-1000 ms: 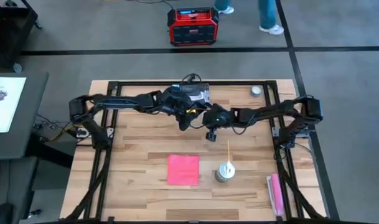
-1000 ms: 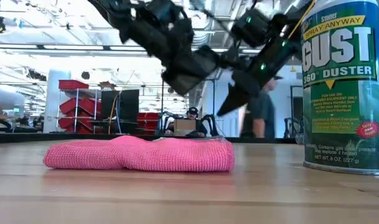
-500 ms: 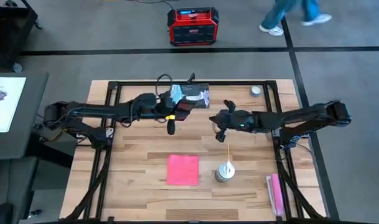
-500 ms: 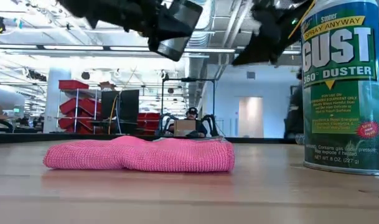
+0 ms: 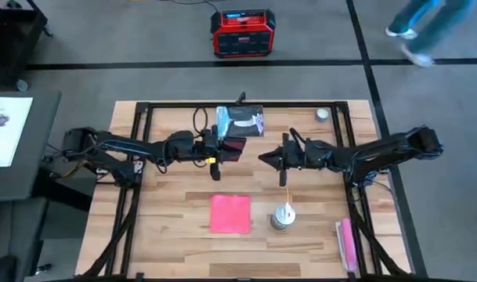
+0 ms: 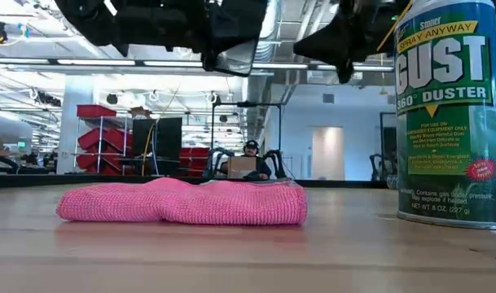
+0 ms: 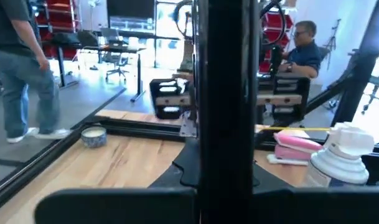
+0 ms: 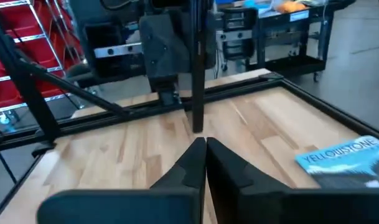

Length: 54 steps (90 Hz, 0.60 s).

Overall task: Apply microfiber cloth
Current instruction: Spray the front of the cellphone using the spray bottle

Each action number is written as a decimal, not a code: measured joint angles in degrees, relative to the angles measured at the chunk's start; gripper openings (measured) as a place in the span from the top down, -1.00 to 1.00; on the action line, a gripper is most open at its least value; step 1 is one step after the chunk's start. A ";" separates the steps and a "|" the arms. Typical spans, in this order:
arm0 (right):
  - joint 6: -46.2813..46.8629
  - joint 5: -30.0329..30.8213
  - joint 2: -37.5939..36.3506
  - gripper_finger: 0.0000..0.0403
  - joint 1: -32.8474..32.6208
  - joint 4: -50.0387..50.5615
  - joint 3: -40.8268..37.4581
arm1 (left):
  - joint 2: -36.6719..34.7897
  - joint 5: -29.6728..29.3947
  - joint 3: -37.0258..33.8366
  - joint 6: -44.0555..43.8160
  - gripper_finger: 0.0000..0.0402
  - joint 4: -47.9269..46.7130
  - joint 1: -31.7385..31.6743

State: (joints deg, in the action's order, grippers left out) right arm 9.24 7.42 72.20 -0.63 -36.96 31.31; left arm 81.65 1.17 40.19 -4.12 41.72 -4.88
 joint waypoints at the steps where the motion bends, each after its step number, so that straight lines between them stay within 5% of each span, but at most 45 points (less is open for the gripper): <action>1: -0.03 -0.15 0.14 0.91 -0.01 -0.26 0.07 | 0.15 -0.03 -0.03 0.00 1.00 0.05 0.04; 34: -0.09 -1.77 -1.97 0.31 -0.91 -4.41 0.90 | 1.01 -1.72 -0.07 1.17 1.00 2.98 1.11; 54: -0.25 -1.88 -1.65 0.17 -0.78 -7.04 0.90 | 0.97 -2.87 0.03 1.77 1.00 7.05 3.12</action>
State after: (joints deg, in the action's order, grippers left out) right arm 8.99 5.54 70.55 -1.41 -43.99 32.21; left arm 82.62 -1.70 40.21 -2.35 48.77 -1.76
